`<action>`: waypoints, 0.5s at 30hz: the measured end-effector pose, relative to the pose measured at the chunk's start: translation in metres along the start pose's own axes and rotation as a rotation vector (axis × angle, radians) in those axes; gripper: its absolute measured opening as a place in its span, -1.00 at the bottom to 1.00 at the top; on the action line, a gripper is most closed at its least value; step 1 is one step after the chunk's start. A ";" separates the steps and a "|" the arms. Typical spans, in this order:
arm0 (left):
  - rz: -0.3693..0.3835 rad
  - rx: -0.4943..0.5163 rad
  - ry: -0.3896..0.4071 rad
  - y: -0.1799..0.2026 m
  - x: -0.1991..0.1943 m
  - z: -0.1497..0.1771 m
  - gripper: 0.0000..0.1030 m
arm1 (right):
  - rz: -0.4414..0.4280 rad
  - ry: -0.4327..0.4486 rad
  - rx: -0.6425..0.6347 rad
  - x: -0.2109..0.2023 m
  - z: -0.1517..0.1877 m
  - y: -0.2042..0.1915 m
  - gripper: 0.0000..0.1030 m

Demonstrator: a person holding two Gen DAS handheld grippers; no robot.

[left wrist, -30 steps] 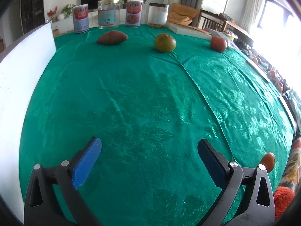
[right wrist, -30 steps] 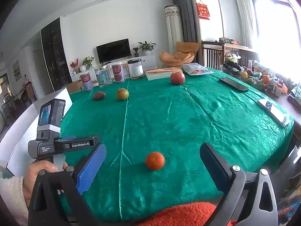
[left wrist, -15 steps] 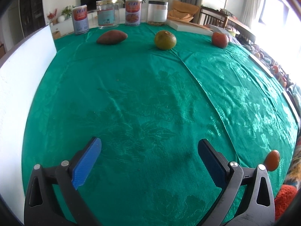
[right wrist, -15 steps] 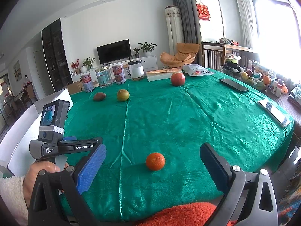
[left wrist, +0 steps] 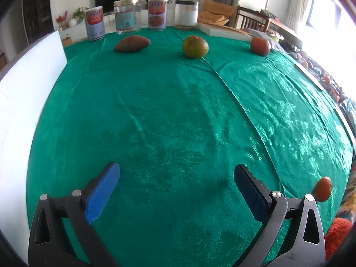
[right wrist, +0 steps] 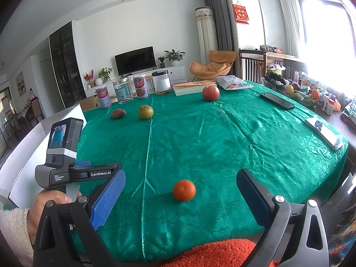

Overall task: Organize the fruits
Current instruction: 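Move both open tools back over the green table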

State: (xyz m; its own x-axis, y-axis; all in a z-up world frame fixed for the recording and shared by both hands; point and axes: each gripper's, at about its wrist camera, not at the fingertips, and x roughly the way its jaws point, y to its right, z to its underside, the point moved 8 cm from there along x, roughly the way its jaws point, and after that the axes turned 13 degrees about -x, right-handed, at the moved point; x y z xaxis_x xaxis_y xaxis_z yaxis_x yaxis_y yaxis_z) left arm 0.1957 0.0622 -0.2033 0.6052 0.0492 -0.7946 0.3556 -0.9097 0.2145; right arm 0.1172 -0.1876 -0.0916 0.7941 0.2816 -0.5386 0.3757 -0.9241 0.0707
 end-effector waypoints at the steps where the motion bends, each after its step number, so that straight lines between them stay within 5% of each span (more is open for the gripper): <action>1: -0.001 0.001 0.000 0.000 0.000 0.000 0.99 | -0.001 0.000 0.001 0.000 0.000 0.000 0.93; 15: -0.025 0.017 -0.003 0.001 0.002 0.001 0.99 | -0.012 -0.002 0.010 0.000 0.001 0.001 0.94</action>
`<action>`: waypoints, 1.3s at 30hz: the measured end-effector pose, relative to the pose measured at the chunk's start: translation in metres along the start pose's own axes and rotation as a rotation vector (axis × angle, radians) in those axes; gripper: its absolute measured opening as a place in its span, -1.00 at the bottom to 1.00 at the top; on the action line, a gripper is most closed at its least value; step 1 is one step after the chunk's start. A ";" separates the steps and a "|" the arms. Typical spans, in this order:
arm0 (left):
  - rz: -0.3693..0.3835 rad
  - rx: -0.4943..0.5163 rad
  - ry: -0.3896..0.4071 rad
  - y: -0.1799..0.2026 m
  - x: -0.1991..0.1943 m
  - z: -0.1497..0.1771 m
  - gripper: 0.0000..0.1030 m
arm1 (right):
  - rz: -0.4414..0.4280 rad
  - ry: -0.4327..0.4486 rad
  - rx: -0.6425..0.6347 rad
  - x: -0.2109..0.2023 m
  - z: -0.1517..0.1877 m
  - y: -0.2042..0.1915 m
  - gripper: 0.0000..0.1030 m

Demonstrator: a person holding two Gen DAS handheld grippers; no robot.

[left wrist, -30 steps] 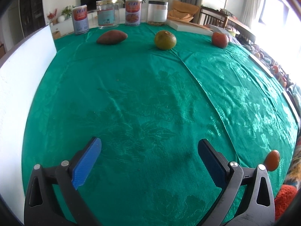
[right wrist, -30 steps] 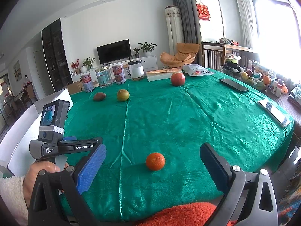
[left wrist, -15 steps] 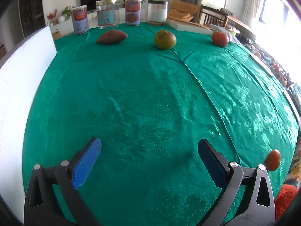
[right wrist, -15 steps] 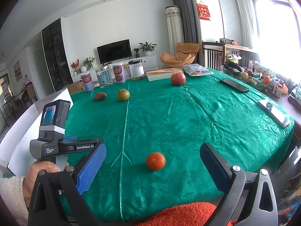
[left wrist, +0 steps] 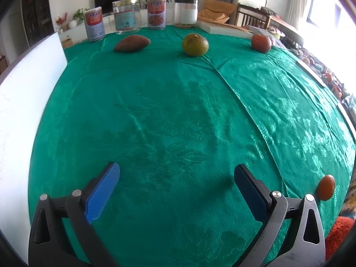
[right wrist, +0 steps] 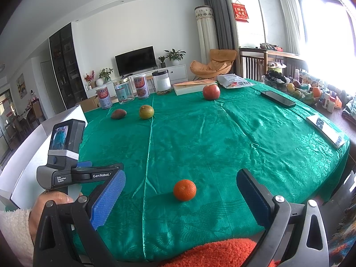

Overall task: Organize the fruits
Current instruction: 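Move both open tools back over the green table, then grasp the second sweet potato with the left tool while the right tool grasps the small orange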

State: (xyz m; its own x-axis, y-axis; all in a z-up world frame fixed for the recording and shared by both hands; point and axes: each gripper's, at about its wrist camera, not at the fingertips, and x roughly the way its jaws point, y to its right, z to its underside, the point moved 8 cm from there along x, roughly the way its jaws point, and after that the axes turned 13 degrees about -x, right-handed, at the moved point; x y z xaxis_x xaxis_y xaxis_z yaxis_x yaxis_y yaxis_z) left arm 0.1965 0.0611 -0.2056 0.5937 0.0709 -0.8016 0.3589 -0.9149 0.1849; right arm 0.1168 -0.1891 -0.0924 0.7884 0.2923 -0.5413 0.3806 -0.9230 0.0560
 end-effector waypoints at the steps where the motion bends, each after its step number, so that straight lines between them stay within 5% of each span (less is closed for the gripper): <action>1: -0.001 0.001 0.000 0.000 0.000 0.000 0.99 | 0.000 0.000 0.000 0.000 0.000 0.000 0.94; 24: 0.026 -0.011 -0.034 -0.006 -0.001 -0.010 0.98 | -0.042 0.009 0.038 0.001 0.001 0.005 0.94; 36: 0.027 -0.204 -0.009 -0.010 0.019 -0.111 0.97 | -0.096 0.005 0.109 0.005 0.006 0.014 0.94; 39: 0.017 -0.353 0.031 -0.032 0.039 -0.153 0.97 | -0.099 0.001 0.113 0.006 0.006 0.014 0.94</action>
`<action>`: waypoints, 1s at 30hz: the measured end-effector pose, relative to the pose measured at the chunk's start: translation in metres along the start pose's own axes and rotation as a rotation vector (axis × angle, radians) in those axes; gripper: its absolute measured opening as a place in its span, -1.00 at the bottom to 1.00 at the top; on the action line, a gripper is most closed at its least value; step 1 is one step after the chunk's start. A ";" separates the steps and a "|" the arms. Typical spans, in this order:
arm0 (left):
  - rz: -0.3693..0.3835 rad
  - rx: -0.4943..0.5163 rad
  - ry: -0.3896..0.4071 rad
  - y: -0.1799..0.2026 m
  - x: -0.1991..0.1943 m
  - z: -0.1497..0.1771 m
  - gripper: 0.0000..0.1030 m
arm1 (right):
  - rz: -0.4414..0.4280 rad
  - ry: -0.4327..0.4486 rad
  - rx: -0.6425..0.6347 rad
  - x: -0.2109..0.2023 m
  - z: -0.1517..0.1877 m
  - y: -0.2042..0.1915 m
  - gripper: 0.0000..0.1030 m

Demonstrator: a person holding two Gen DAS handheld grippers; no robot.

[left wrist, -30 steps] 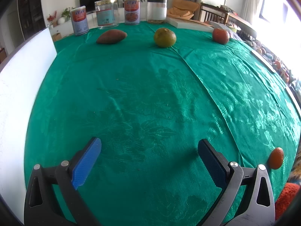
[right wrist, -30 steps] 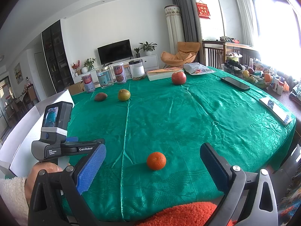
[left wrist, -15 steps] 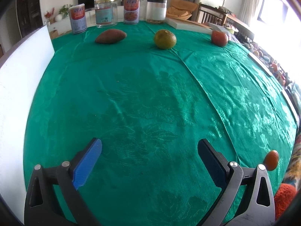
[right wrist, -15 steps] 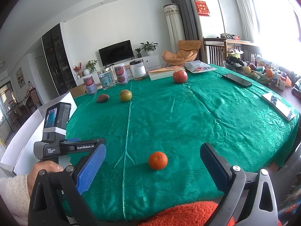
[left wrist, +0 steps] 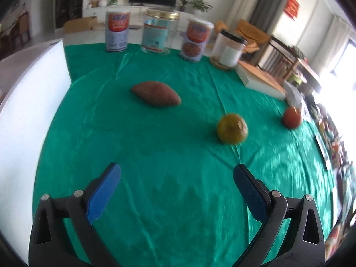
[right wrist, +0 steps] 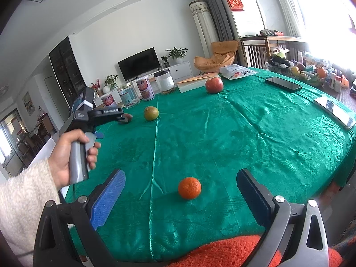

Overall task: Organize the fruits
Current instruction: 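Grasp the second sweet potato with the left tool while the right tool grasps the small orange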

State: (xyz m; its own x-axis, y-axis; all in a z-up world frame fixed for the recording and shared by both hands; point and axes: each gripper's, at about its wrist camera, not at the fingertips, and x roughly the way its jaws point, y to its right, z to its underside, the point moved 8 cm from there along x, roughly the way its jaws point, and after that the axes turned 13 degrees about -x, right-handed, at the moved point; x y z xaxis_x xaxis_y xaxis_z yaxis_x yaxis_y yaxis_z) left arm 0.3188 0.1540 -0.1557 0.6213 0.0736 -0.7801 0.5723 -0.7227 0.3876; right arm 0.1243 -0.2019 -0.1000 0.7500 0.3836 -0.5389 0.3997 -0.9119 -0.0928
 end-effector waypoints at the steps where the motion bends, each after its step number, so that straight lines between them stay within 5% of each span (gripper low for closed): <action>1: -0.015 -0.063 0.005 -0.008 0.010 -0.015 0.96 | -0.002 0.000 0.002 0.000 0.000 0.000 0.94; 7: -0.047 -0.332 -0.109 -0.043 0.077 -0.069 0.94 | -0.029 -0.014 0.030 0.005 0.002 0.004 0.94; 13: -0.042 -0.143 -0.120 -0.009 0.113 -0.087 0.90 | -0.046 -0.029 0.067 0.010 0.003 0.009 0.94; 20: -0.069 0.041 -0.065 0.001 0.113 -0.084 0.07 | -0.060 -0.042 0.100 0.014 0.004 0.013 0.94; 30: -0.082 0.132 -0.061 -0.005 0.071 -0.045 -0.10 | -0.070 -0.039 0.119 0.014 0.006 0.016 0.94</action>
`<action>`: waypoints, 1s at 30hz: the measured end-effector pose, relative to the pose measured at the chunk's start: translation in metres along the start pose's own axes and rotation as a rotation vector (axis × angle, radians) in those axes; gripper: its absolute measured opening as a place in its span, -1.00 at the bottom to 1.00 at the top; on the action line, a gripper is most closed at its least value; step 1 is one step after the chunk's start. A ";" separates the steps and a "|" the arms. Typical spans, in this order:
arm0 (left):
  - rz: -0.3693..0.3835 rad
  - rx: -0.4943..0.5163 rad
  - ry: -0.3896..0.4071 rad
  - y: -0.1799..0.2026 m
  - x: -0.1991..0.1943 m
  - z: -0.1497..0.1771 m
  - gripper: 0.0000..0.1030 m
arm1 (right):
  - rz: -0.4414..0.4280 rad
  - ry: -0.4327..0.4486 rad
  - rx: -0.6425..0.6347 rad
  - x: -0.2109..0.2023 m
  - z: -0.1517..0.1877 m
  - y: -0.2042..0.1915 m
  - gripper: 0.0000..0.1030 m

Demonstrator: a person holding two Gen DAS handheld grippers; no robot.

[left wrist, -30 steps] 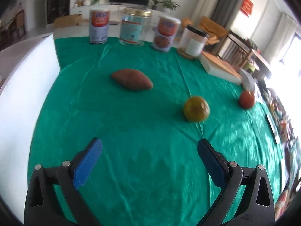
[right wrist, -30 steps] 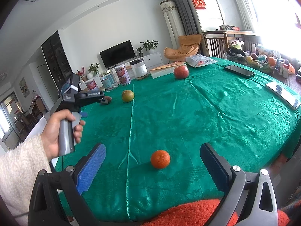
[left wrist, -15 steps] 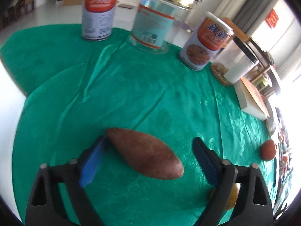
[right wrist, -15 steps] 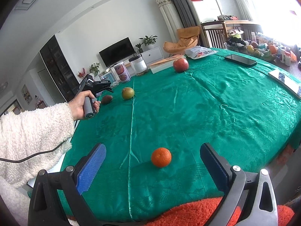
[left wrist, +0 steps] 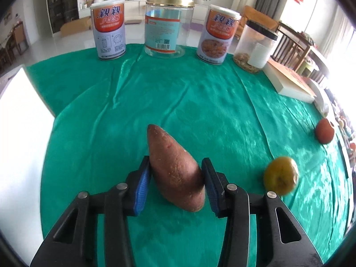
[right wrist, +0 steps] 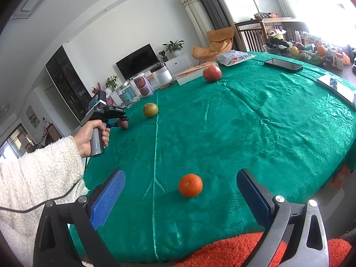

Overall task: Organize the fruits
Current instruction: 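Grasp the second sweet potato with the left tool while the right tool grasps the small orange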

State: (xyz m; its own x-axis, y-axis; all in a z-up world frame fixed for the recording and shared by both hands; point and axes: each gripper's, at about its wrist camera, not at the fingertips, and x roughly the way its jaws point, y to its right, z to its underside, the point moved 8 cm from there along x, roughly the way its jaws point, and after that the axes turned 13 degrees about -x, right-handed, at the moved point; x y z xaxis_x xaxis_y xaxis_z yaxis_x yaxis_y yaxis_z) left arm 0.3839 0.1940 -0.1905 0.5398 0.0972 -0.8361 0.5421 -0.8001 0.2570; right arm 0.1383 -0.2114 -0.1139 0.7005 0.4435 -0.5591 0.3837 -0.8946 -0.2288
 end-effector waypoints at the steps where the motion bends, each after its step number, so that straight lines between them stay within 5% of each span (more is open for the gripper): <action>1: 0.007 0.008 -0.003 0.001 -0.008 0.011 -0.11 | -0.006 -0.002 0.011 0.000 0.001 0.002 0.94; 7: 0.083 0.007 -0.077 0.003 -0.048 0.093 -0.11 | -0.075 0.032 0.193 -0.005 0.009 0.029 0.94; 13: 0.133 0.230 -0.140 0.016 -0.093 0.173 -0.11 | -0.053 0.063 0.420 -0.020 0.017 0.077 0.94; 15: 0.135 0.293 -0.137 0.013 -0.106 0.191 -0.10 | -0.049 -0.010 0.334 -0.012 0.012 0.070 0.94; 18: 0.117 0.373 -0.121 0.011 -0.117 0.206 -0.07 | -0.077 -0.261 0.066 0.020 0.016 0.027 0.94; 20: 0.109 0.404 -0.103 0.008 -0.124 0.212 0.12 | -0.054 -0.375 -0.072 0.037 0.022 0.004 0.93; 23: 0.119 0.391 -0.063 0.001 -0.135 0.214 0.57 | -0.077 -0.422 -0.140 0.060 0.020 -0.012 0.87; 30: 0.124 0.334 -0.076 0.001 -0.122 0.205 0.59 | -0.049 -0.558 -0.197 0.102 0.022 -0.019 0.33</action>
State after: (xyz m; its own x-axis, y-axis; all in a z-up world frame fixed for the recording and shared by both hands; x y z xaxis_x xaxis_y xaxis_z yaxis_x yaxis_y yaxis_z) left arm 0.1866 0.0597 -0.1881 0.5320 -0.0470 -0.8454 0.2283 -0.9535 0.1967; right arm 0.1897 -0.1502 -0.1842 0.2776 0.3408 -0.8982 0.5494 -0.8233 -0.1425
